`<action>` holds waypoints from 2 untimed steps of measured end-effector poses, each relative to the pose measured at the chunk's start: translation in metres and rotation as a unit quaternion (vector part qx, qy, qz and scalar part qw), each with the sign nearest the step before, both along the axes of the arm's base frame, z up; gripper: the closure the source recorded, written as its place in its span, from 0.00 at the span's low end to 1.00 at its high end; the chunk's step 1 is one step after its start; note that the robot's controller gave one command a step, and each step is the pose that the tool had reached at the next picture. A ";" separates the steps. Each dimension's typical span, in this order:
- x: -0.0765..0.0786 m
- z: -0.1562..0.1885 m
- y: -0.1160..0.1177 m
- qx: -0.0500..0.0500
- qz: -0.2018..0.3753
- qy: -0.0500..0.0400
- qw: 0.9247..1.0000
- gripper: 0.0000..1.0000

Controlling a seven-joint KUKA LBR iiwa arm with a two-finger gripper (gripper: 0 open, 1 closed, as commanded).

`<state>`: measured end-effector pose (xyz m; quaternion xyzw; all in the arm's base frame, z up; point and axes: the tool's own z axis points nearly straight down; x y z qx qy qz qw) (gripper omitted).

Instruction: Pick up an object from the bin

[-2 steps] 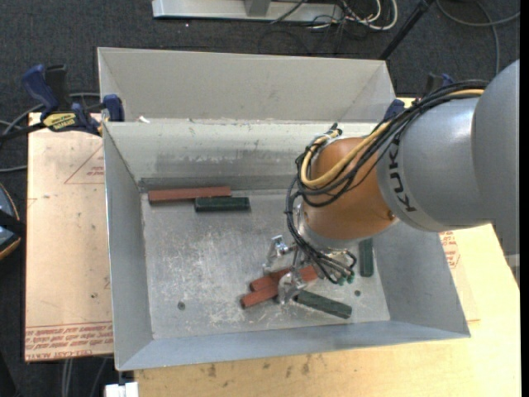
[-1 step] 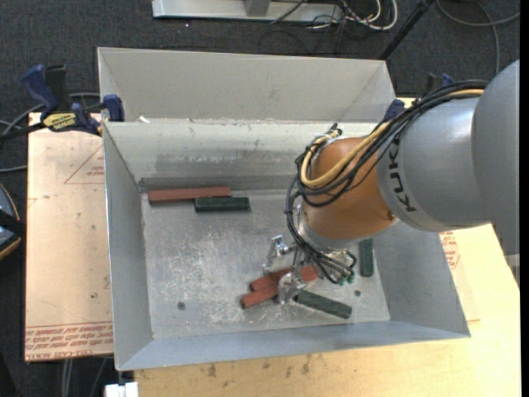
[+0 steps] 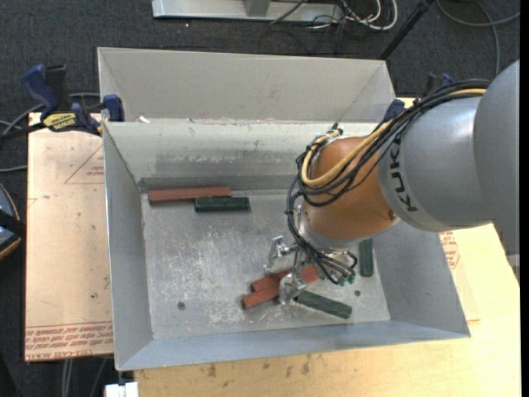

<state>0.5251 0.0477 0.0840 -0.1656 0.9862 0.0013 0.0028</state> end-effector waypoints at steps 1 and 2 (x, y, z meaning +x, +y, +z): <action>-0.003 0.014 0.000 -0.001 0.000 0.006 1.000 1.00; -0.002 0.034 0.000 -0.001 0.000 0.005 1.000 1.00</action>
Offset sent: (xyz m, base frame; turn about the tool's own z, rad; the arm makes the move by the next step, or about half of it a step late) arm 0.0000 0.0000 0.0141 0.0000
